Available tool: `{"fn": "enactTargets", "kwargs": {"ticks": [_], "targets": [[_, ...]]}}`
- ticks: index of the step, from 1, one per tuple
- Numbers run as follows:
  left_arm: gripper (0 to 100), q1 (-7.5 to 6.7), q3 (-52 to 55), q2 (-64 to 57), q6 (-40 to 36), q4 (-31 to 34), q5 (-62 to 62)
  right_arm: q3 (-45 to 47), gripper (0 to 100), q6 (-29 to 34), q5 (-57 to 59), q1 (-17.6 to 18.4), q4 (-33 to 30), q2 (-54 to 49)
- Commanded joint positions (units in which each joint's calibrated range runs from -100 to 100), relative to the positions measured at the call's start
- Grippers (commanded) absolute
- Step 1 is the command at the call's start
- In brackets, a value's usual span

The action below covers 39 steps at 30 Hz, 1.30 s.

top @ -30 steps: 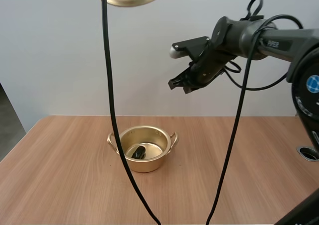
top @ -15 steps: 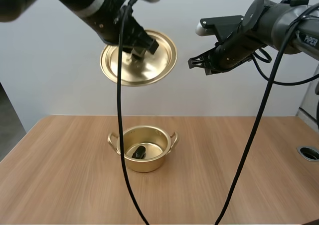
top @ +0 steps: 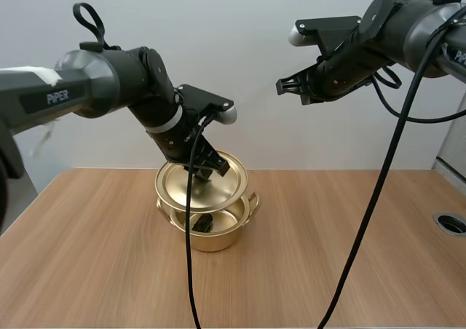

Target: Open the pot, put the car inside, and close it

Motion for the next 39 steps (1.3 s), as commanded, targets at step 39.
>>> {"fn": "enactTargets", "kwargs": {"ticks": [39], "targets": [[0, -0.03, 0.36, 15.21, 2.27, -3.89, -13.21, -0.01, 0, -1.63, -2.59, -0.01, 0.1, 0.02]]}}
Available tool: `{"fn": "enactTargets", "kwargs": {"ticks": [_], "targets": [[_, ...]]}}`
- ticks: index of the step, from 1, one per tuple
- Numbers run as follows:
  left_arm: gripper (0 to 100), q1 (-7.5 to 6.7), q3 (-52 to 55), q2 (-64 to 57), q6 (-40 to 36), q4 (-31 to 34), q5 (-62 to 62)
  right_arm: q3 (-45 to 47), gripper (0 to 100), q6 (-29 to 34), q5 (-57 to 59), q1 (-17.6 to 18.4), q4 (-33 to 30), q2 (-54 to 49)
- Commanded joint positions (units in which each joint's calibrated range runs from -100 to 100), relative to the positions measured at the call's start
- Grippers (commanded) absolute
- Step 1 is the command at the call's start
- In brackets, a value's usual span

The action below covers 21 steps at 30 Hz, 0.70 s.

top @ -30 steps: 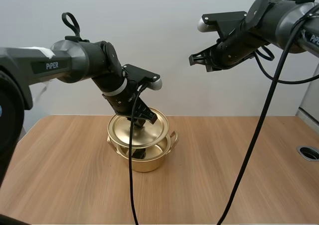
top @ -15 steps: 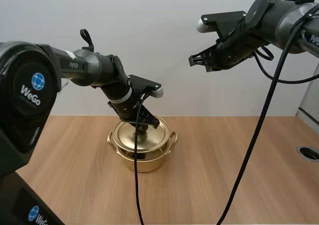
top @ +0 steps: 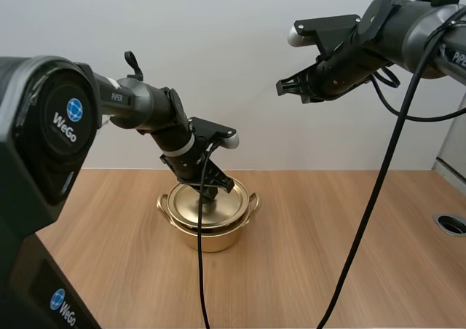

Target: Open the pot, put the car inside, and close it

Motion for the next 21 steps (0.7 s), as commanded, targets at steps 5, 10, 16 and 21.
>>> {"fn": "enactTargets", "kwargs": {"ticks": [5, 10, 16, 21], "targets": [[0, -0.03, 0.02, 0.07, 0.34, -0.82, 0.1, -0.01, 0, 0.03, 0.14, -0.01, -0.01, 0.02], [1, -0.03, 0.02, 0.07, 0.34, -1.05, 0.69, -0.01, 0, 0.03, 0.14, -0.01, -0.01, 0.02], [42, -0.03, 0.02, 0.07, 0.34, -0.94, 1.72, -0.01, 0, -0.09, 0.13, -0.01, -0.01, 0.02], [74, -0.03, 0.02, 0.07, 0.22, -0.94, 2.66, -0.01, 0, -0.25, 0.13, -0.01, -0.01, 0.02]]}}
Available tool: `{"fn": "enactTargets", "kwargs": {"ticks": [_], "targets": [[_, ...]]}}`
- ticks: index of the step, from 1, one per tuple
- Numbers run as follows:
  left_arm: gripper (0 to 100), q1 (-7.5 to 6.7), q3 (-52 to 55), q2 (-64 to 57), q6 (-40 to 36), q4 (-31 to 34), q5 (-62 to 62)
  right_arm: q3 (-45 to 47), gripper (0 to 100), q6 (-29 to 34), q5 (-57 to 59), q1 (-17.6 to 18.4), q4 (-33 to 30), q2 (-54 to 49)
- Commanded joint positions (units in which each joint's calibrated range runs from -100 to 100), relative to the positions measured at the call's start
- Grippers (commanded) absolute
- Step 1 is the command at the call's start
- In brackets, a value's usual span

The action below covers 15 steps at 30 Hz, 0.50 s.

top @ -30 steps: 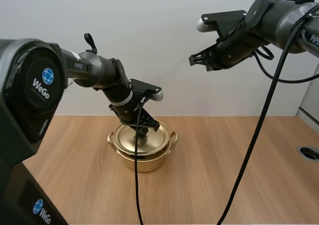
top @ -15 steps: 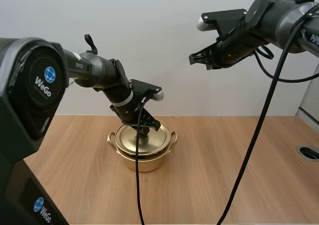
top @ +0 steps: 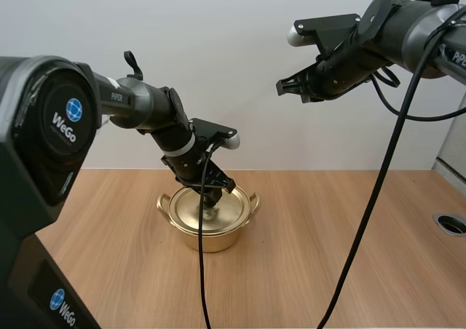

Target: Open the pot, put the car inside, and close it

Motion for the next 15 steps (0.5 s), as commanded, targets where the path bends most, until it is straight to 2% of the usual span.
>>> {"fn": "enactTargets", "kwargs": {"ticks": [1, 7, 10, 11, 12, 15], "targets": [[74, -0.03, 0.02, 0.07, -0.02, 0.02, 0.26, -0.01, 0, 0.02, 0.13, -0.01, -0.01, 0.02], [72, -0.03, -2.42, -0.25, -1.57, 2.55, 5.78, -0.01, 0, 0.17, -1.31, -0.01, -0.01, 0.02], [63, 0.04, -7.48, -2.53, -4.78, 6.3, 7.41, -0.01, 0, 0.35, -2.92, -0.01, -0.01, 0.02], [57, 0.04, -8.99, -3.49, -5.61, 7.1, 7.41, -0.01, 0, 0.35, -3.1, -0.01, -0.01, 0.02], [45, 0.04, -10.84, -4.75, -6.25, 7.87, 7.41, -0.01, 0, 0.35, -3.1, -0.01, -0.01, 0.02], [0, 0.04, -15.54, -8.7, -6.46, 8.01, 6.88, -0.01, 0, 0.35, -3.1, -0.01, -0.01, 0.02]]}}
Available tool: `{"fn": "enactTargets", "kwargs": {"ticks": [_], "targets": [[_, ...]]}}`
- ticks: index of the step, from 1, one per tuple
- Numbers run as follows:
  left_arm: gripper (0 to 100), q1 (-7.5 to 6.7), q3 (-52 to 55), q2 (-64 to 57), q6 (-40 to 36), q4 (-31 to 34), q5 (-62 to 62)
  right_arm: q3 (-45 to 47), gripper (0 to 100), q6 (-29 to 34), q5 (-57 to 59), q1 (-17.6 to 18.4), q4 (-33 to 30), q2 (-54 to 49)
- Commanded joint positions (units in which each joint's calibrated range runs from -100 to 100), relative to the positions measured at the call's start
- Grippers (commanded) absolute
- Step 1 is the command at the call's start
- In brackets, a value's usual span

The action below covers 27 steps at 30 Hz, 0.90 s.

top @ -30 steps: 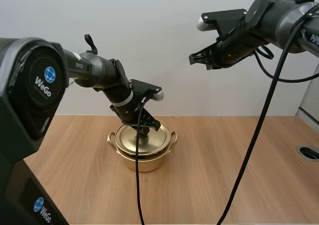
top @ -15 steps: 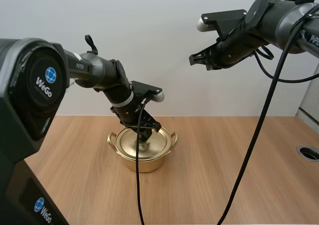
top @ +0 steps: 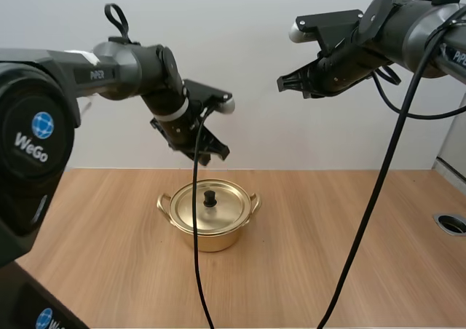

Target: Open the pot, put the car inside, and close it

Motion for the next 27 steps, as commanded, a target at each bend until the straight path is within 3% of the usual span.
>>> {"fn": "enactTargets", "kwargs": {"ticks": [1, 6, 15, 20, 24, 27], "targets": [[0, 0.04, -4.62, -3.65, -0.23, 0.06, -1.92, -0.01, 0, 0.03, -0.08, -0.01, 0.29, 0.02], [0, 0.04, -7.7, -10.99, -1.31, -0.83, -11.45, -0.01, 0, 0.03, -0.08, -0.01, 1.68, 0.02], [0, 0.04, -8.33, -22.42, -2.49, -3.53, -13.75, -0.01, 0, 0.1, -2.79, 0.27, 10.39, -1.72], [0, 0.04, -6.12, -28.87, -21.28, 8.96, -24.29, -0.01, 0, 0.94, -9.71, 3.26, 6.13, -8.68], [0, 0.04, -3.24, -34.99, -26.31, 17.23, -24.47, 1.72, 0, 8.52, -17.35, 5.93, -1.46, -17.25], [0, 0.04, 0.26, -40.78, -29.33, 19.04, -24.47, 4.95, 0, 11.59, -18.25, 5.94, -6.89, -22.62]]}}
